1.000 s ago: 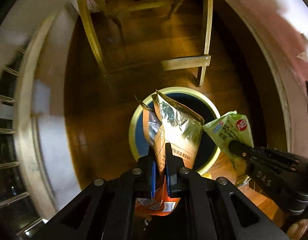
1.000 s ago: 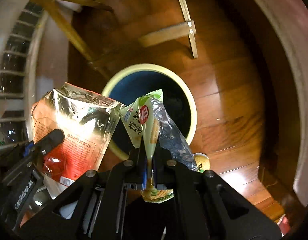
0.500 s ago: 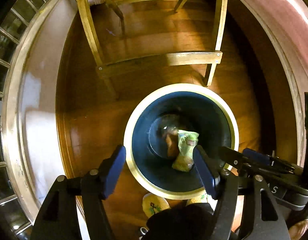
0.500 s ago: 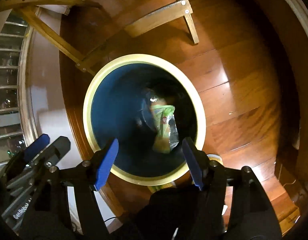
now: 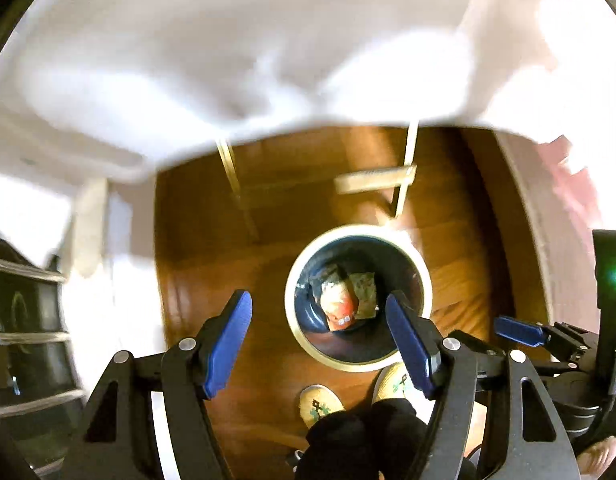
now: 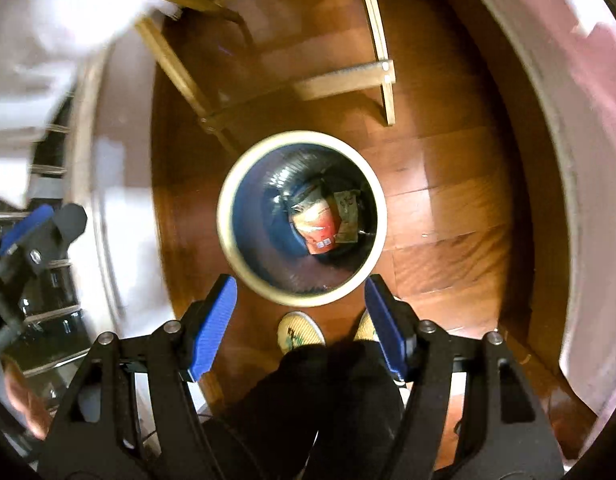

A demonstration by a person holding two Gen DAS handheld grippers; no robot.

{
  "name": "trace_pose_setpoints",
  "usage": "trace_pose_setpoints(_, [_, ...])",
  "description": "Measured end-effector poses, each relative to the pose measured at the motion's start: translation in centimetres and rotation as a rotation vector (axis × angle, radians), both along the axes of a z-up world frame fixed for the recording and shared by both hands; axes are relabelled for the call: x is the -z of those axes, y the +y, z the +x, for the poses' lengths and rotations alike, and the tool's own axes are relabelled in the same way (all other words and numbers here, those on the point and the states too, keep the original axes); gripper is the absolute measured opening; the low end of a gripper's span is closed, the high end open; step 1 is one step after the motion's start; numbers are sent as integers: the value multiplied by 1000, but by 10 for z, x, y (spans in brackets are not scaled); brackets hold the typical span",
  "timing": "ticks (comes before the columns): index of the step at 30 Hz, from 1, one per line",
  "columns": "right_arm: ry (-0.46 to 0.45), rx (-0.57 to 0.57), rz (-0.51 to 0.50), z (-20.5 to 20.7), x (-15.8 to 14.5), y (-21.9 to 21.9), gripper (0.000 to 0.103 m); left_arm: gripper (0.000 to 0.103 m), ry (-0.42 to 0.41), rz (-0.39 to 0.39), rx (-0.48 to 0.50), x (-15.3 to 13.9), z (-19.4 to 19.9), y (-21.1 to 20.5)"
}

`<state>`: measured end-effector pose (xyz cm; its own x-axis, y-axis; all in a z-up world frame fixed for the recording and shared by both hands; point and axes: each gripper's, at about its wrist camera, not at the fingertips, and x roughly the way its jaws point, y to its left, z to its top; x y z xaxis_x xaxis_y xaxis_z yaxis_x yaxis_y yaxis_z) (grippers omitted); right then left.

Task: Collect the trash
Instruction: 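Open both grippers over the blue bin, dropping both wrappers inside, then move both tools back over the table toward the tissue and bottle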

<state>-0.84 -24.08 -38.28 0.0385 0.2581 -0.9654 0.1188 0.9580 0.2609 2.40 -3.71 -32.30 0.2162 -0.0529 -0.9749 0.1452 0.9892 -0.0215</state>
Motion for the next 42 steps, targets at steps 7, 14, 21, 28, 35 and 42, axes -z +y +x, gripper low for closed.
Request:
trace_pose_setpoints(7, [-120,-28,-16,-4,-137,11,64,71,-80,-42,19,-137,1,19])
trace_pose_setpoints(14, [-282,-55,-45,3,-255,21,64,71,-166,-15,55,-234,6,26])
trace_pose_setpoints(21, [-406,-94,-92,27,-332,30,64,71,-226,-5,64,-290,25,17])
trace_pose_setpoints(28, [-488,-198,-152,70,-367,31,64,71,-237,-25,26,-313,64,-1])
trace_pose_setpoints(35, [-595,-368,-187,147,-380,0,64,71,-232,-14,-61,-307,125,-29])
trace_pose_setpoints(42, [-613,-576,-300,237,-362,-50,64,71,-149,-42,-233,-286,192,-76])
